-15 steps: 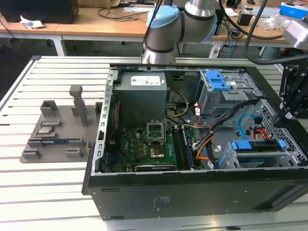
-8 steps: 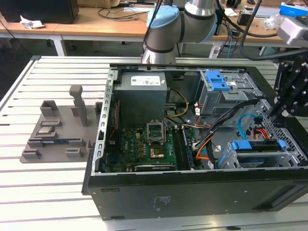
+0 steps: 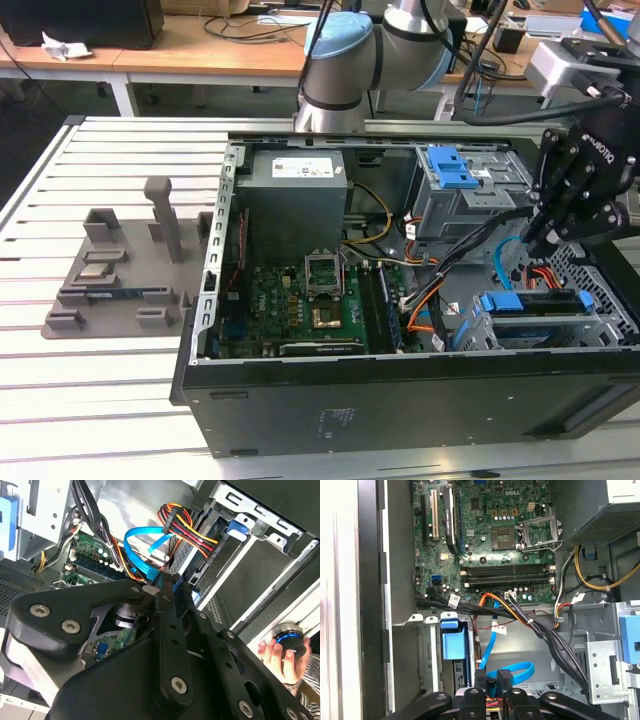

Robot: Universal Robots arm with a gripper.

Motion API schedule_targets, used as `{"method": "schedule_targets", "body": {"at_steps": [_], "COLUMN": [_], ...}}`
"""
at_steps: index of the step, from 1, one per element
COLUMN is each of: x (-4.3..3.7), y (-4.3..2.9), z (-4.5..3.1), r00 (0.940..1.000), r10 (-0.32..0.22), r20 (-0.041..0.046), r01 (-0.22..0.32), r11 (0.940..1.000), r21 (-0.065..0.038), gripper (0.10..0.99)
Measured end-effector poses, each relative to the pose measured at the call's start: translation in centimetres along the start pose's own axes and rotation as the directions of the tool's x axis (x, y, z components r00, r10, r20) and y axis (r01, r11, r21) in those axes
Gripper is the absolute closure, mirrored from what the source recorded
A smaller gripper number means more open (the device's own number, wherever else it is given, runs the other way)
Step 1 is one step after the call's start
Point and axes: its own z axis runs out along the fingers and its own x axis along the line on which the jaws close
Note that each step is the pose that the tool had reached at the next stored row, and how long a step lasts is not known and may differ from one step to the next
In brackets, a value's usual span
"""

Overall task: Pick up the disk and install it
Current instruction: 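Insert the second disk wire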

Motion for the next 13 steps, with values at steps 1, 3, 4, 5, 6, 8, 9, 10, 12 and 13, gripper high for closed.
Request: {"method": "schedule_targets", "body": {"at_steps": [1, 3, 4, 5, 6, 8, 9, 10, 12, 13], "x": [0.0, 0.0, 0.0, 0.09, 0.31, 0.75, 0.8, 0.8, 1.02, 1.31], "y": [0.0, 0.01, 0.02, 0.02, 0.01, -0.04, -0.05, -0.06, -0.11, -0.14], "z": [0.0, 0.0, 0.0, 0.0, 0.01, 0.14, 0.31, 0.42, 0.59, 0.68], "r00": [1.0, 1.0, 1.0, 1.0, 1.0, 1.0, 0.9997, 0.9988, 0.9975, 0.9973], "r10": [0.0, 0.0, 0.0, 0.0, 0.0, -0.003, -0.026, -0.049, -0.07, -0.072], "r20": [0.0, 0.0, 0.0, -0.0001, -0.0001, -0.0007, -0.0034, -0.0052, -0.0074, -0.0074], "r01": [0.0, 0.0, 0.0, 0.0, 0.0, 0.003, 0.026, 0.049, 0.07, 0.072], "r11": [1.0, 1.0, 1.0, 1.0, 1.0, 1.0, 0.9997, 0.9988, 0.9975, 0.9974], "r21": [0.0, 0.0, 0.0, 0.0, 0.0, 0.0, -0.001, -0.002, -0.002, -0.002], "gripper": [0.847, 0.922, 0.925, 0.925, 0.925, 0.925, 0.925, 0.925, 0.925, 0.925]}}
